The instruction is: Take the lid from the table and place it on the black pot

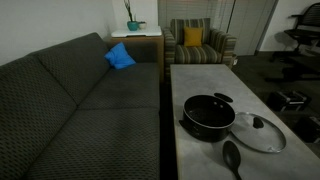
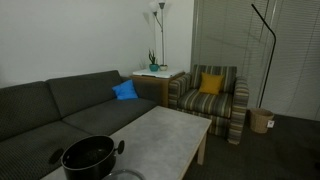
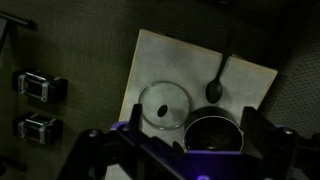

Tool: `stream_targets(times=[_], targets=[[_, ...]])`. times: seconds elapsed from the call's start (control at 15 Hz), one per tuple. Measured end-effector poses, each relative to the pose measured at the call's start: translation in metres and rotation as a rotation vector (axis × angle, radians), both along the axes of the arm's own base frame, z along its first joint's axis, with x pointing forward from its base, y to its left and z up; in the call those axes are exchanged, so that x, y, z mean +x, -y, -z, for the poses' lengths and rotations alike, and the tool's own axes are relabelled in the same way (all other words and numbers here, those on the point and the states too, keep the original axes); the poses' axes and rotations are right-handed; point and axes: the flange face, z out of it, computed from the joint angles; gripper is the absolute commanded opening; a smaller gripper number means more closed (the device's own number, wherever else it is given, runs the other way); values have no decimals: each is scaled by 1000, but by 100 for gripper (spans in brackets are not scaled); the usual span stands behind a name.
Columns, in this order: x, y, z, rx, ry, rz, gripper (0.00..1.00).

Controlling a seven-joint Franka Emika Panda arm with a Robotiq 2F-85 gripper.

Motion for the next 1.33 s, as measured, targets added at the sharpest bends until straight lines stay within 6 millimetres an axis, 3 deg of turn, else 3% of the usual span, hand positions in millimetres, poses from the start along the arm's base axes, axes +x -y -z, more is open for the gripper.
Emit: stream_targets(times=[0.47, 0.6, 0.93, 1.33], targets=[[5, 1, 0, -42, 33, -61, 100], [18, 6, 11, -65, 55, -145, 100], [50, 27, 69, -32, -12, -287, 100], [53, 17, 69, -36, -14, -317, 100]])
